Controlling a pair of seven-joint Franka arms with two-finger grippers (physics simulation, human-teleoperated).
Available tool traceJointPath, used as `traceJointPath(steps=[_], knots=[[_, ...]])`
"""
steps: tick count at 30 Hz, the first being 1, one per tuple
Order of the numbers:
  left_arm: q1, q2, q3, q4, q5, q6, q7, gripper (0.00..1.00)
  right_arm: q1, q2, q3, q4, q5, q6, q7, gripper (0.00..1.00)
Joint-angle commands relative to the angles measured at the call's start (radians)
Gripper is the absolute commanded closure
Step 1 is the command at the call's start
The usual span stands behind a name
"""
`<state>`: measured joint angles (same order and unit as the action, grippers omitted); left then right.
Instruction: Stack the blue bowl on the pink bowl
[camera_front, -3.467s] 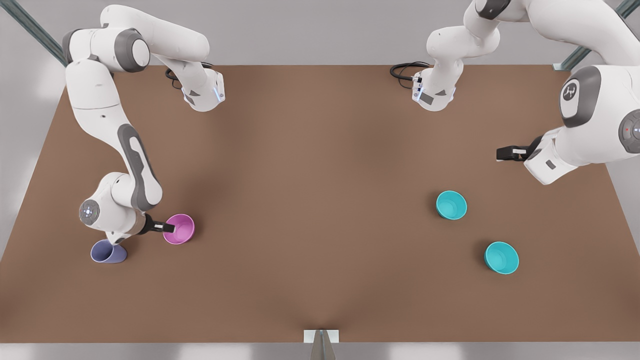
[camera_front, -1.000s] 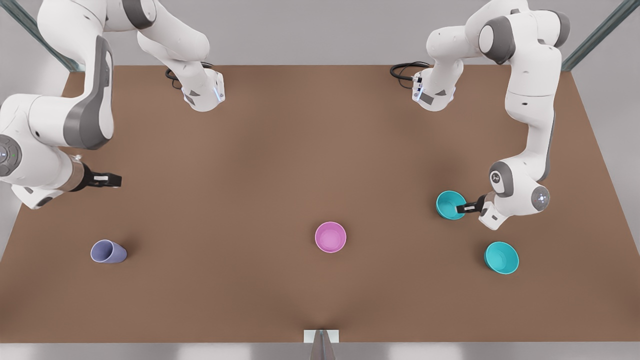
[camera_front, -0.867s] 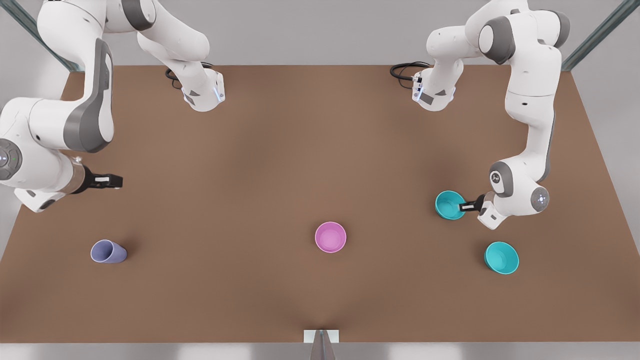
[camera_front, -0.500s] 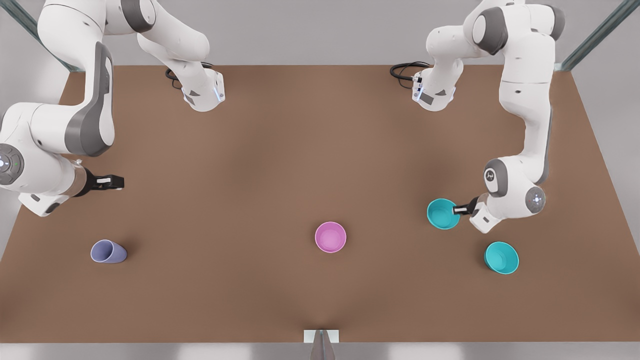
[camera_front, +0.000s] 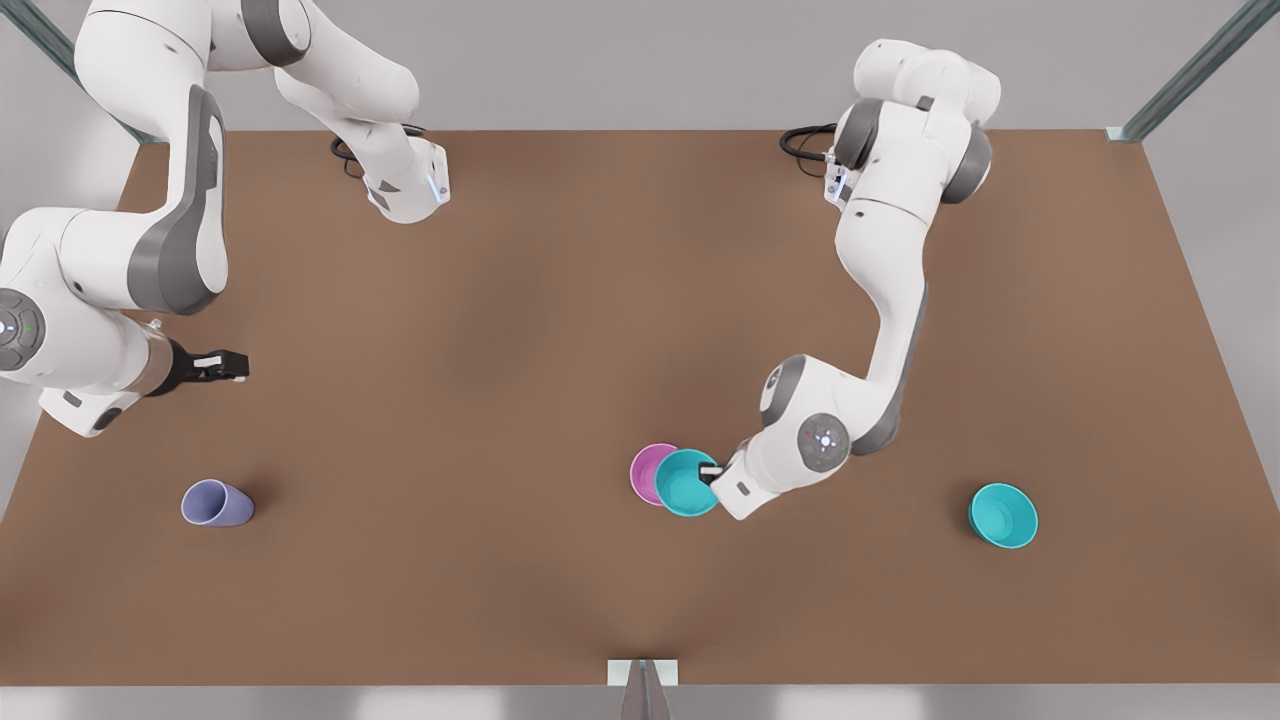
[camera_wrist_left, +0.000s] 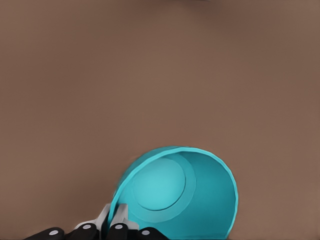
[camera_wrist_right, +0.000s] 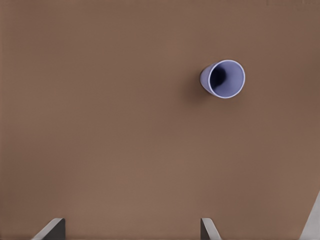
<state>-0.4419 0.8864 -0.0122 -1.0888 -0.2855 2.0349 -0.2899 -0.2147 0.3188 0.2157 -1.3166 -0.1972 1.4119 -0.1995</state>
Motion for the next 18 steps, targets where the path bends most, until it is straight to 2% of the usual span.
traceJointPath(steps=[1, 6, 18], knots=[[-0.006, 0.014, -0.005, 0.009, -0.004, -0.013, -0.46, 0.79, 0.0, -0.001, -0.001, 0.0, 0.002, 0.002, -0.037, 0.0], [-0.011, 0.017, -0.04, 0.001, -0.001, -0.081, -0.479, 0.79, 0.0, -0.001, -0.001, 0.0, 0.01, 0.001, -0.037, 0.0], [-0.012, 0.042, -0.063, 0.003, -0.001, -0.028, -0.505, 0.79, 0.0, 0.0, -0.001, 0.0, 0.01, 0.002, -0.031, 0.0]])
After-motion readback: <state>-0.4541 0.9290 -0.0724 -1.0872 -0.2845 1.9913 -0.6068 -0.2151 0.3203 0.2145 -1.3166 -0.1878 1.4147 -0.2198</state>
